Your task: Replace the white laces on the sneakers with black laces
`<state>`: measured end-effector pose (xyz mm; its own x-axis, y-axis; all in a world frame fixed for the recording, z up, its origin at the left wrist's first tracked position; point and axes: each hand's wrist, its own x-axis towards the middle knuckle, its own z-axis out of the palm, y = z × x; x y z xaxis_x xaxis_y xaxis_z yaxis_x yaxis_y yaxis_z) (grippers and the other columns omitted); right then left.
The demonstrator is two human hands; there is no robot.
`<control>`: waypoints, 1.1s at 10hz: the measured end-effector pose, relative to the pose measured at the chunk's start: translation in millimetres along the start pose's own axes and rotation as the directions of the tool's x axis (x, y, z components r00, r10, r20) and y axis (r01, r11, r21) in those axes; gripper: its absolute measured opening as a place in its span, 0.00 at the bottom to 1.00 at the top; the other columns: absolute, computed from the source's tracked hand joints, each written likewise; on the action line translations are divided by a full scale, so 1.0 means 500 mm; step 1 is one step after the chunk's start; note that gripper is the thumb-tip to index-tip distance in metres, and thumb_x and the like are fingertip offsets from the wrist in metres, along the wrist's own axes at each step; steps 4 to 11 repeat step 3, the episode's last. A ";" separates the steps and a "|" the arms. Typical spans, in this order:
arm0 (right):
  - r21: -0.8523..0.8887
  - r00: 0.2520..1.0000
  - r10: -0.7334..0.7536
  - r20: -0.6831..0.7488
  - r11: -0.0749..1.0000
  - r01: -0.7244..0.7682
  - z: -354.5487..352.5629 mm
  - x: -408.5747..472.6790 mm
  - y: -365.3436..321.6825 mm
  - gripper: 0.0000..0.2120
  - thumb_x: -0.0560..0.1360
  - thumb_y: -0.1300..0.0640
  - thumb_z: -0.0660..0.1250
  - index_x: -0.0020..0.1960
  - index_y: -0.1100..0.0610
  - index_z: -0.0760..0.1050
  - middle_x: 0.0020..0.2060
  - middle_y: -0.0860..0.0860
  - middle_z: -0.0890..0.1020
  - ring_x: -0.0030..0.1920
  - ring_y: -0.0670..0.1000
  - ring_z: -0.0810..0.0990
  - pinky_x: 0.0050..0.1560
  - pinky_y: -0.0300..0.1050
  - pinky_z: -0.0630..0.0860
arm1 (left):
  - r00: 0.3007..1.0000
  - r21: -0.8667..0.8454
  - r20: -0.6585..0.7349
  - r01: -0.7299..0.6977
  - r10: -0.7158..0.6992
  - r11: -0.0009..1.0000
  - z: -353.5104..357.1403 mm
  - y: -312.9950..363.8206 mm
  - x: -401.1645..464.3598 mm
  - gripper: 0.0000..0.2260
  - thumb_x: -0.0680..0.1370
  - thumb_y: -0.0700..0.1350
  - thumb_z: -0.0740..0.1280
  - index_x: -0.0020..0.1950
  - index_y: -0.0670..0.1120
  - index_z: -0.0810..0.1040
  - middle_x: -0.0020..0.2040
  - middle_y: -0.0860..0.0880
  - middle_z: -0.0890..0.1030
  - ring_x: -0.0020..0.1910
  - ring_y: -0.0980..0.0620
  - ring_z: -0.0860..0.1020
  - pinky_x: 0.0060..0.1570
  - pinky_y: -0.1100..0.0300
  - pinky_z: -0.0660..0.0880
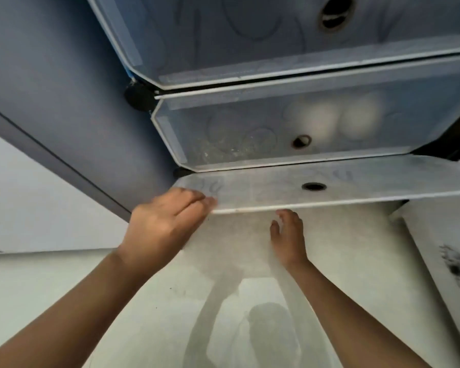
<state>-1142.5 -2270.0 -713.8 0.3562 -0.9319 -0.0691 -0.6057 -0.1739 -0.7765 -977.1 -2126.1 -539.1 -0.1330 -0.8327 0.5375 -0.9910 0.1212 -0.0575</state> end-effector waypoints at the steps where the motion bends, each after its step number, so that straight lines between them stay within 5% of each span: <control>1: 0.182 0.969 0.202 0.140 0.957 -0.226 -0.046 -0.021 0.041 0.08 0.77 0.69 0.61 0.53 0.68 0.76 0.52 0.59 0.79 0.57 0.57 0.76 0.60 0.46 0.68 | 0.974 0.095 0.112 -0.206 0.195 0.974 0.040 0.032 -0.073 0.12 0.80 0.39 0.57 0.51 0.40 0.81 0.43 0.45 0.82 0.40 0.46 0.81 0.31 0.59 0.77; 2: 0.471 0.847 0.493 0.201 0.709 -0.524 -0.093 -0.032 0.071 0.15 0.76 0.71 0.59 0.37 0.55 0.72 0.34 0.53 0.75 0.36 0.50 0.76 0.40 0.42 0.73 | 0.917 0.205 0.377 -0.222 0.133 0.953 0.160 0.053 -0.119 0.05 0.76 0.37 0.58 0.50 0.41 0.72 0.42 0.45 0.79 0.38 0.46 0.77 0.31 0.58 0.73; 3: 0.506 0.741 0.619 0.259 0.567 -0.650 -0.106 -0.081 0.082 0.14 0.77 0.69 0.58 0.35 0.56 0.69 0.29 0.54 0.72 0.26 0.49 0.71 0.25 0.36 0.68 | 0.828 0.206 0.561 -0.147 0.007 0.967 0.233 0.063 -0.129 0.15 0.63 0.39 0.68 0.48 0.42 0.72 0.43 0.44 0.79 0.38 0.46 0.76 0.32 0.56 0.72; 11: 0.506 0.741 0.619 0.259 0.567 -0.650 -0.106 -0.081 0.082 0.14 0.77 0.69 0.58 0.35 0.56 0.69 0.29 0.54 0.72 0.26 0.49 0.71 0.25 0.36 0.68 | 0.828 0.206 0.561 -0.147 0.007 0.967 0.233 0.063 -0.129 0.15 0.63 0.39 0.68 0.48 0.42 0.72 0.43 0.44 0.79 0.38 0.46 0.76 0.32 0.56 0.72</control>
